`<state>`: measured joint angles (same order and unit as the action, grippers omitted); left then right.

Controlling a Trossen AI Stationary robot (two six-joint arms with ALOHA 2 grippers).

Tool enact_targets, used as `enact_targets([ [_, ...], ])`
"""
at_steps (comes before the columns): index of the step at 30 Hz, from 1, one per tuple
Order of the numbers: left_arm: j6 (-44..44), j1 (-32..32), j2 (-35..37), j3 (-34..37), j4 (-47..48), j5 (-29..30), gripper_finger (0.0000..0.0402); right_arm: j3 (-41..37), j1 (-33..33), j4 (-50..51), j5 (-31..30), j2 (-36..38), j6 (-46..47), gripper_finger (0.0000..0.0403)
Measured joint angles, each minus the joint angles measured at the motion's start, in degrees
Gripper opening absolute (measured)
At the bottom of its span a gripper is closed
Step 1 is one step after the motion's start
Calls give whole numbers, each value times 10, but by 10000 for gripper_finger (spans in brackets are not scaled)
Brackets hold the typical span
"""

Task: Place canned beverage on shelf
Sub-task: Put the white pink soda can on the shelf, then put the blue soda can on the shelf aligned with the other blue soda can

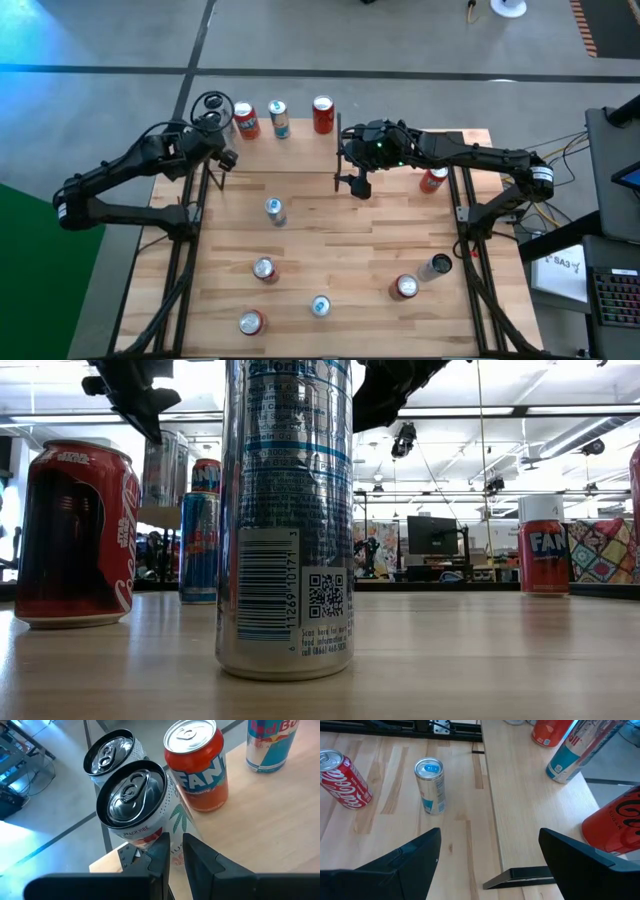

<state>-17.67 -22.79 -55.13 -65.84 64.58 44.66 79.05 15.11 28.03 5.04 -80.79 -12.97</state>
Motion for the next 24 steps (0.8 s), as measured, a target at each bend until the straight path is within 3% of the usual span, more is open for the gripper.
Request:
enact_targets([
  [17,3,3,23,-1,-13,-44,37,0,0,0,0,0,1,325],
  [24,7,48,52,-1,-58,-93,37,0,0,0,0,0,6,325],
])
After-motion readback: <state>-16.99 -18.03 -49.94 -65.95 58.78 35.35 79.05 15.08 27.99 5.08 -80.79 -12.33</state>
